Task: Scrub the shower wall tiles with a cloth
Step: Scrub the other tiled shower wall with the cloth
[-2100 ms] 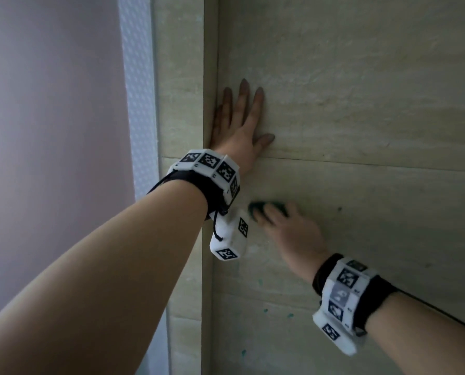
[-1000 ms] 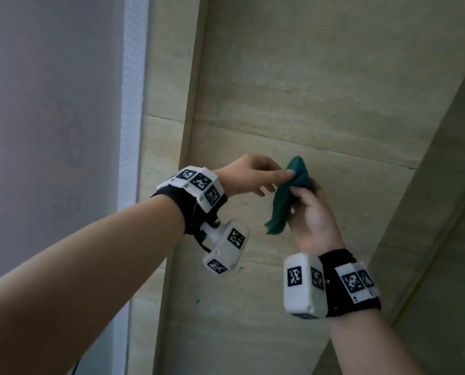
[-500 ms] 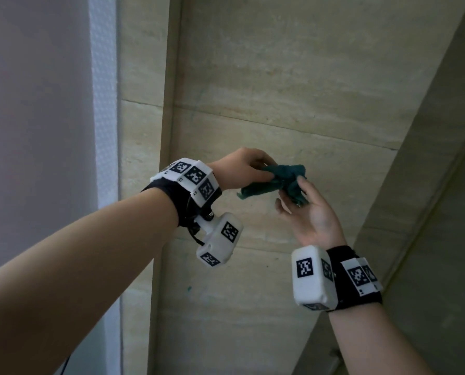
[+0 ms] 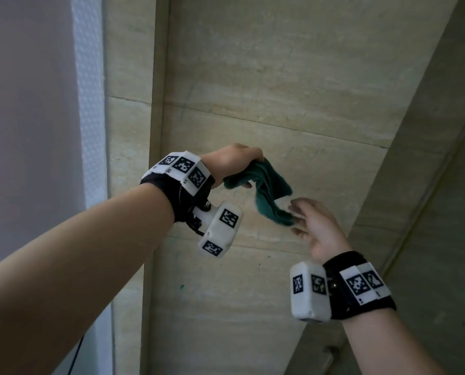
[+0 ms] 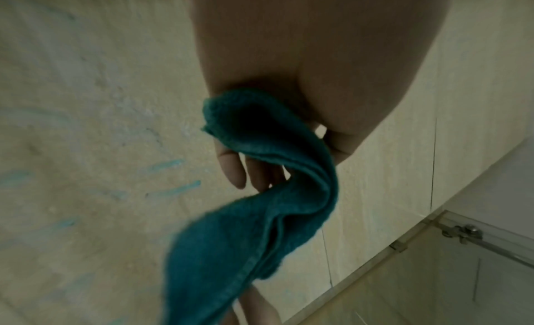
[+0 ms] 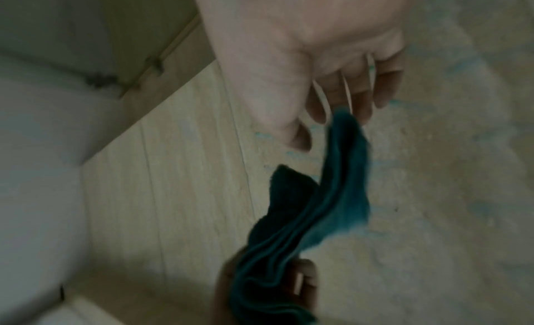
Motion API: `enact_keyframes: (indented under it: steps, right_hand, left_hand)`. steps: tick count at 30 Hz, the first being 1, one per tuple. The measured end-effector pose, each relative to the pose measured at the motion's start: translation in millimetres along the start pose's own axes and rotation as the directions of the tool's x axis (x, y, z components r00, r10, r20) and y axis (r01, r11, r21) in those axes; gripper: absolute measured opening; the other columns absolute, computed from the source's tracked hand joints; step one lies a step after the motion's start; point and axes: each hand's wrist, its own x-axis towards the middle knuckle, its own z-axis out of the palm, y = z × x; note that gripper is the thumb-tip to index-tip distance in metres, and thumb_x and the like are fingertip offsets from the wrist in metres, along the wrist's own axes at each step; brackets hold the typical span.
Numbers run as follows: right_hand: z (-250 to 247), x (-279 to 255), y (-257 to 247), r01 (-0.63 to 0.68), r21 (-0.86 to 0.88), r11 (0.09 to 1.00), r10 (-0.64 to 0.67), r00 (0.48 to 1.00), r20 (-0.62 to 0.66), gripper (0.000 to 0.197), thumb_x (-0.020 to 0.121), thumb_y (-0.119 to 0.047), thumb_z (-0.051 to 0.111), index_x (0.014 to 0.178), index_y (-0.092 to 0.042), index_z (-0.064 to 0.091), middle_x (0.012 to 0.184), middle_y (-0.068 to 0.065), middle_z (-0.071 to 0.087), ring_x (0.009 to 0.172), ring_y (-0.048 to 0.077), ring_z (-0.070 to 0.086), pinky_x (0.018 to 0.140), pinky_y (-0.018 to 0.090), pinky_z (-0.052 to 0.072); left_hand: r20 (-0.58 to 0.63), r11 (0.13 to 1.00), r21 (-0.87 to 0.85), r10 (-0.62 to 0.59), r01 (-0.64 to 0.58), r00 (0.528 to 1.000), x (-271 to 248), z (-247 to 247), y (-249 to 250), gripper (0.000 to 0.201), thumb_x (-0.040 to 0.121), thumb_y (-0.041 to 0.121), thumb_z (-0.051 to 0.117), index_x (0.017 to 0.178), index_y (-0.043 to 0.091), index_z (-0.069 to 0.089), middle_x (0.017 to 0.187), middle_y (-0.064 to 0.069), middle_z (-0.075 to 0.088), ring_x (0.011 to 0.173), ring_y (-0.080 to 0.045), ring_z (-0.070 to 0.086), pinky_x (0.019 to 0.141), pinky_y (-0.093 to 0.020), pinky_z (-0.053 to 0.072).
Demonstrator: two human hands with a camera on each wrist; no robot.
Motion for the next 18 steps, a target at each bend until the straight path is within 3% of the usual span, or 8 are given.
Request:
enact_keyframes:
  steps: [1,3,5,8,9,13,15,18]
  right_hand:
    - [1.0,-0.6,-1.0,0.059,-0.027,0.998,-0.058,0.998,0.032,0.024,0.094,-0.025,0.057,0.117,-0.020,0.057,0.110,0.001,0.063,0.098,0.015,0.060,0.079,0.031,0.047]
    - [6.9,-5.6,-5.4,0.139,-0.002,0.990,-0.136,0.974,0.182,0.034,0.093,-0.030,0.058,0.125,-0.024,0.056,0.124,-0.001,0.061,0.115,0.014,0.055,0.091,0.033,0.042]
    - [14.8,-11.2,-7.5,0.141,0.064,0.988,-0.154,0.942,0.299,0.039,0.087,-0.026,0.059,0.125,-0.016,0.059,0.122,0.004,0.064,0.114,0.016,0.057,0.093,0.035,0.042]
    - [20.0,-18.4,-10.0,0.131,0.240,0.962,-0.204,0.927,0.315,0.037,0.077,-0.017,0.062,0.111,-0.004,0.065,0.102,0.010,0.071,0.093,0.019,0.065,0.078,0.032,0.047]
    - [19.1,-20.0,-11.2,0.125,0.280,0.952,-0.217,0.921,0.323,0.036,0.078,-0.016,0.062,0.111,-0.003,0.065,0.102,0.011,0.071,0.092,0.019,0.066,0.077,0.032,0.048]
    - [16.0,-23.9,-17.9,0.034,0.425,0.904,-0.242,0.862,0.446,0.044,0.090,-0.018,0.050,0.129,0.001,0.052,0.128,0.018,0.059,0.118,0.028,0.057,0.098,0.038,0.049]
    - [18.7,-25.9,-24.0,0.042,0.468,0.883,-0.275,0.853,0.443,0.041,0.091,-0.019,0.048,0.127,0.002,0.052,0.125,0.018,0.060,0.117,0.028,0.057,0.099,0.038,0.046]
    - [24.0,-28.7,-32.7,0.091,0.486,0.869,-0.317,0.858,0.405,0.033,0.090,-0.021,0.048,0.117,-0.003,0.057,0.112,0.012,0.067,0.108,0.023,0.063,0.087,0.031,0.053]
  left_hand:
    - [0.006,1.000,-0.024,-0.003,0.004,1.000,-1.2,2.0,0.7,0.024,0.097,0.019,0.047,0.093,0.001,0.062,0.088,-0.013,0.066,0.070,-0.018,0.065,0.060,-0.024,0.056]
    - [0.030,1.000,-0.018,-0.011,0.012,0.999,-4.7,6.2,2.8,0.025,0.097,0.019,0.048,0.083,0.003,0.061,0.071,-0.007,0.064,0.051,-0.011,0.061,0.046,-0.018,0.047]
    - [0.077,1.000,-0.005,-0.016,0.017,0.997,-6.3,8.3,3.9,0.027,0.096,0.021,0.048,0.081,0.004,0.061,0.064,-0.003,0.063,0.046,-0.008,0.057,0.044,-0.016,0.042]
    - [0.140,0.992,-0.118,-0.028,0.044,0.990,-7.9,6.6,3.5,0.027,0.095,0.019,0.045,0.082,0.001,0.062,0.067,-0.006,0.064,0.053,-0.013,0.058,0.047,-0.017,0.044]
    - [0.143,0.985,-0.163,-0.034,0.058,0.989,-9.0,4.9,3.4,0.028,0.094,0.017,0.044,0.081,0.000,0.062,0.068,-0.008,0.064,0.054,-0.015,0.058,0.048,-0.018,0.045]
    - [0.109,0.983,-0.174,-0.047,0.066,0.993,-10.0,-2.0,-2.5,0.026,0.093,0.014,0.044,0.079,0.001,0.061,0.069,-0.008,0.065,0.055,-0.016,0.060,0.051,-0.019,0.047]
    - [0.069,0.999,-0.040,-0.012,0.015,0.998,-6.8,-3.2,-7.7,0.015,0.094,0.014,0.052,0.086,0.007,0.062,0.076,-0.005,0.065,0.065,-0.015,0.061,0.058,-0.022,0.048]
    - [0.032,0.986,0.139,0.092,-0.096,0.995,-0.1,-2.4,-12.2,0.010,0.096,0.017,0.056,0.104,0.012,0.060,0.104,-0.005,0.063,0.096,-0.018,0.059,0.087,-0.031,0.050]
